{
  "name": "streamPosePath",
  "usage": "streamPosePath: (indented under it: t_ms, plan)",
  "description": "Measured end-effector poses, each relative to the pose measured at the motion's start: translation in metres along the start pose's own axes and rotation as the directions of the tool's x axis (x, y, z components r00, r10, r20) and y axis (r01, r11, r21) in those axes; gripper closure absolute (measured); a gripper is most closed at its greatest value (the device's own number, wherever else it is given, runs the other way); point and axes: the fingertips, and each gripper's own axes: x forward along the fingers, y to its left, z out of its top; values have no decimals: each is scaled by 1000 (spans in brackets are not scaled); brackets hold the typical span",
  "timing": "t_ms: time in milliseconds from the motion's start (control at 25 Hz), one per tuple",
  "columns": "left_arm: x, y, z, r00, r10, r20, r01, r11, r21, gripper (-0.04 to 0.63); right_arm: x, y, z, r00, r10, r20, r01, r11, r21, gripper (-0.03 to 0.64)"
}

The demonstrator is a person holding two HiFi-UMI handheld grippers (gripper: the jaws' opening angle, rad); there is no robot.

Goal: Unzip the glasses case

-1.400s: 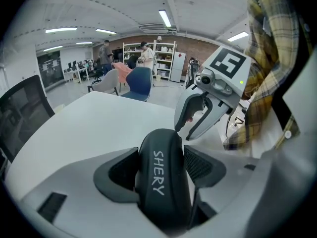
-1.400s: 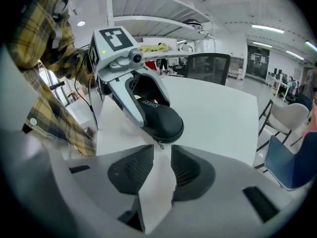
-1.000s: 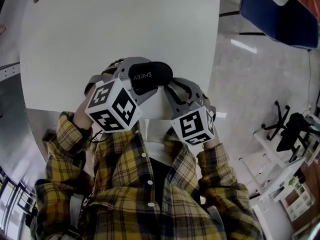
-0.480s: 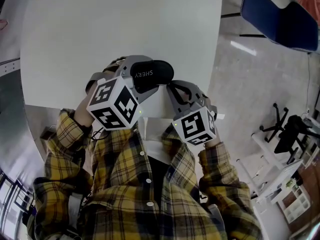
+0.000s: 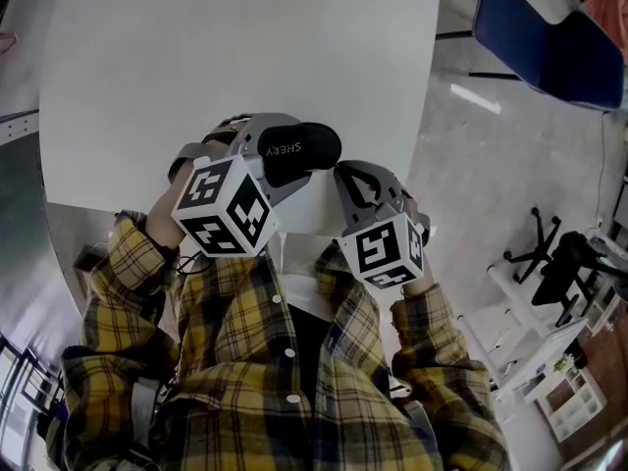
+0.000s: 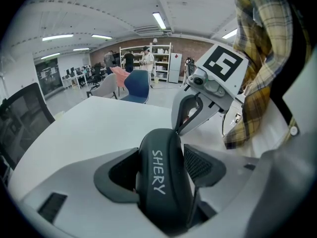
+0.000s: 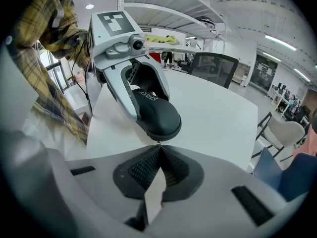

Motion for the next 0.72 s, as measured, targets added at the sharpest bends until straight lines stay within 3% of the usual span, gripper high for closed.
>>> streamPosePath:
  t_ms: [200, 400, 720]
  plan:
    - [1, -4, 2, 1000, 4, 2, -4, 1000, 9, 304, -2, -20, 1, 1000, -5, -21, 4, 999, -54, 618]
    - [0, -3, -3, 1000, -2, 2, 2, 1000, 20, 304, 11, -31, 11, 998, 27, -56, -36, 985, -169, 618]
    - [-6, -2, -4, 1000, -7, -12, 8, 999, 51, 305, 26, -36, 28, 988, 120, -100, -152, 886, -439, 618]
